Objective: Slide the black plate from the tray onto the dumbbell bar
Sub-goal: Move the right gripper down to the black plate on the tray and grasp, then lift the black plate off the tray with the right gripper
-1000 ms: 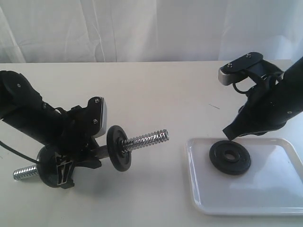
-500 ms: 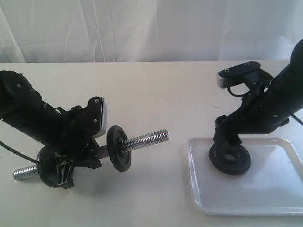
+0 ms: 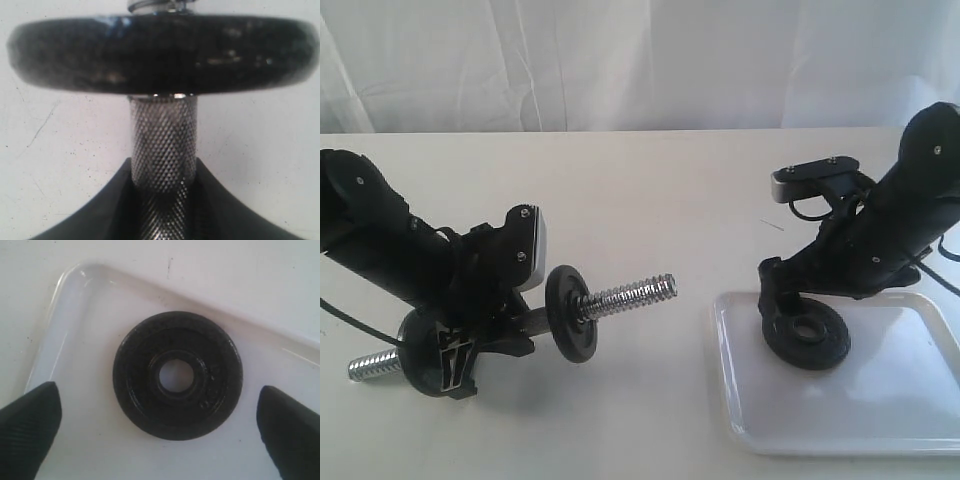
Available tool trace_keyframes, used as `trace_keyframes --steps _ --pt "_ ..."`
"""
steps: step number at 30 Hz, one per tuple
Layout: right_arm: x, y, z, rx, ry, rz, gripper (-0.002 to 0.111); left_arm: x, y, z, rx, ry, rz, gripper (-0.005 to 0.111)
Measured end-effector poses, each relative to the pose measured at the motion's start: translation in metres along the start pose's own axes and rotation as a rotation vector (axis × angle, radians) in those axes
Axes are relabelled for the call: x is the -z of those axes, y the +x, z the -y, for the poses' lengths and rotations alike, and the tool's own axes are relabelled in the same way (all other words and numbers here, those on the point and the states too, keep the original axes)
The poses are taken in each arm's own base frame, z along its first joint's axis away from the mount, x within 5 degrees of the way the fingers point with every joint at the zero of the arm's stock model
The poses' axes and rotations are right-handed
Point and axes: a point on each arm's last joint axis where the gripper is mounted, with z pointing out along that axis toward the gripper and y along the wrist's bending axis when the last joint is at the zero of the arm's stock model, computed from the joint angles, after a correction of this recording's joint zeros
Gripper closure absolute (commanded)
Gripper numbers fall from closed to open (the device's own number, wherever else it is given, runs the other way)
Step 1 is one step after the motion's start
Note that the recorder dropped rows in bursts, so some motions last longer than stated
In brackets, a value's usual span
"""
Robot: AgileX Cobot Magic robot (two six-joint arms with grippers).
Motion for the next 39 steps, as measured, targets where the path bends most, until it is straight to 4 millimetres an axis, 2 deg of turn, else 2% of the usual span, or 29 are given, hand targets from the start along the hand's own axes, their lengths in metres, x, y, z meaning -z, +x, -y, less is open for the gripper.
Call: trace_keyframes --steps 10,17,33,39 --pt "-0.010 -0.015 0.003 -0.106 -0.002 -0.098 0.004 0.000 0.000 0.000 0.000 0.000 0.000 0.107" --pt "-0.032 -0.021 0.009 -0.143 0.031 -0.213 0.004 0.000 0.000 0.000 0.000 0.000 0.000 0.107" --pt "-0.057 -0.017 0.012 -0.142 0.039 -0.287 0.004 0.000 0.000 0.000 0.000 0.000 0.000 0.107" --pt "-0.059 -0.018 0.013 -0.142 0.039 -0.284 0.004 0.000 0.000 0.000 0.000 0.000 0.000 0.107"
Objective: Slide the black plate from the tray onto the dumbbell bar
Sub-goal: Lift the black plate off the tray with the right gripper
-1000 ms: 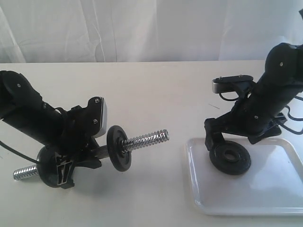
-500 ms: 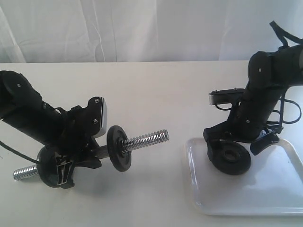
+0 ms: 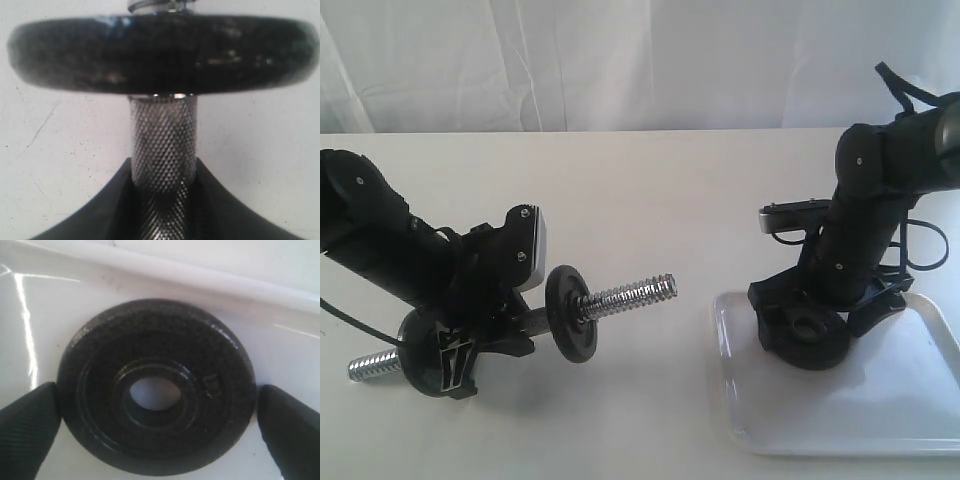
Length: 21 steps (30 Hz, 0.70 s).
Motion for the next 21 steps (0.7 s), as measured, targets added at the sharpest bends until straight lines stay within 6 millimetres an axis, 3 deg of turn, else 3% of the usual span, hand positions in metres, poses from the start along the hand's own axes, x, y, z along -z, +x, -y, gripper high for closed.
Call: trace_keyframes --steps 21 --pt "-0.0063 -0.0027 -0.0008 0.052 -0.012 -0.023 0.004 0.0000 0.0000 0.0000 0.000 0.000 0.000 0.107"
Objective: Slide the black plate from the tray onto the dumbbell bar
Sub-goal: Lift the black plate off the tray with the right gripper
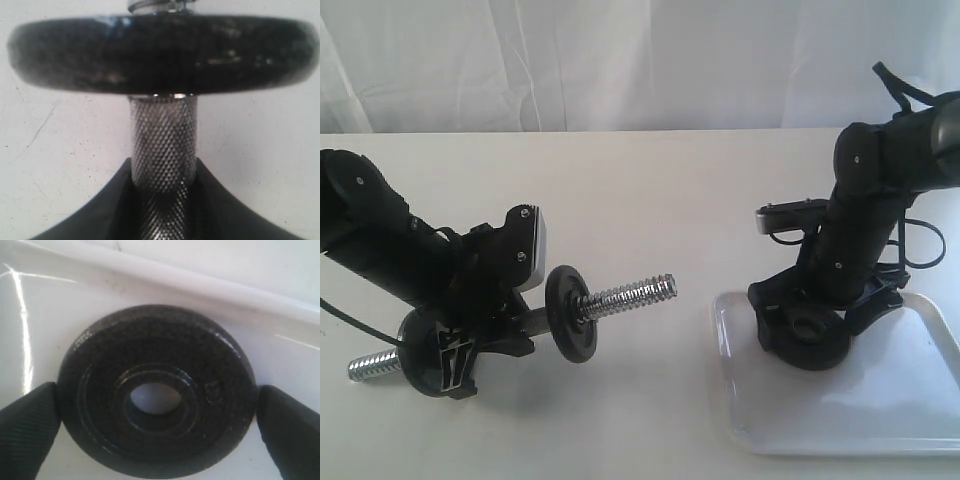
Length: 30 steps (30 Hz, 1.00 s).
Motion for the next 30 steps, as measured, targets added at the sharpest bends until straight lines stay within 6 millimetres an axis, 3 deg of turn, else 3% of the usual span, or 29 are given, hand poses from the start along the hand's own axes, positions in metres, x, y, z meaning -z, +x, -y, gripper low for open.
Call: trace_keyframes --steps 17,23,29,30 --pt "-0.0051 0.0000 0.0037 0.037 0.074 -0.027 0.006 0.0000 0.0000 0.0000 0.000 0.000 0.000 0.107" --pt "-0.0064 0.0007 0.0038 0.023 0.074 -0.023 0.046 0.0000 0.0000 0.0000 0.000 0.000 0.000 0.107" --pt "-0.0067 0.0010 0.0033 -0.002 0.069 -0.023 0.103 0.0000 0.0000 0.0000 0.000 0.000 0.000 0.107" --pt "-0.0067 0.0015 0.0031 -0.006 0.068 -0.028 0.108 0.0000 0.0000 0.0000 0.000 0.000 0.000 0.107"
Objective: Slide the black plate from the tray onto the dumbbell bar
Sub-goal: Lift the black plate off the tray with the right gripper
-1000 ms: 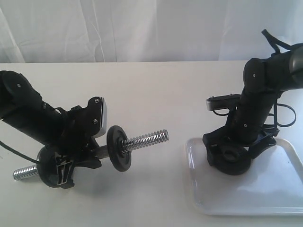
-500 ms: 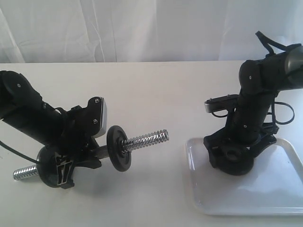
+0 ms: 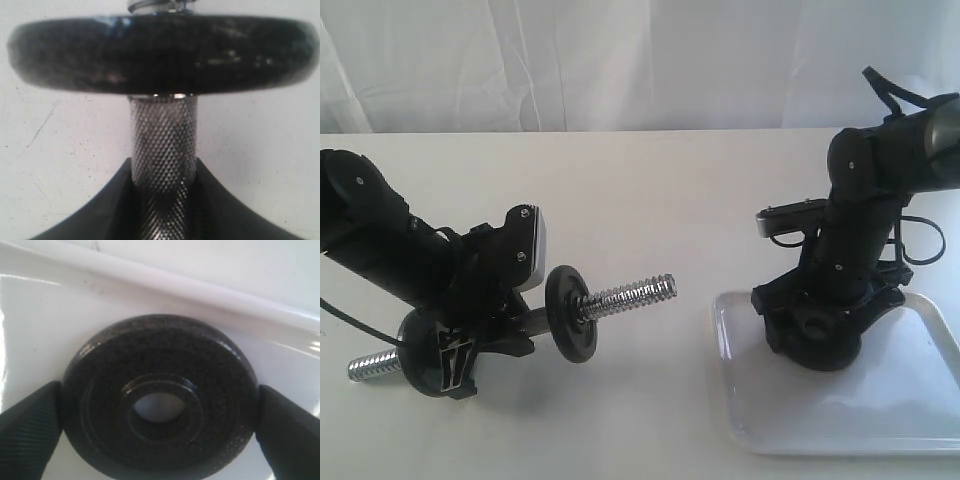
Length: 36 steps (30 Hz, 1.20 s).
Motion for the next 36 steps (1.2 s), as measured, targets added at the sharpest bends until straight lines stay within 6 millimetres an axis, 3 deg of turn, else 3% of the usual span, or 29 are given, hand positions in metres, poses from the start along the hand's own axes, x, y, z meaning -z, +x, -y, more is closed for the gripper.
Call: trace_keyframes --steps 13,24,36 --pt "0.013 -0.002 -0.002 -0.019 -0.016 -0.048 0.108 0.000 0.000 0.000 0.000 0.000 0.000 0.107" --pt "0.048 0.002 -0.012 -0.022 -0.139 0.040 0.108 0.000 0.000 0.000 0.000 0.000 0.000 0.107" --pt "0.057 0.002 -0.015 -0.002 -0.165 0.083 0.108 0.000 0.000 0.000 0.000 0.000 0.000 0.107"
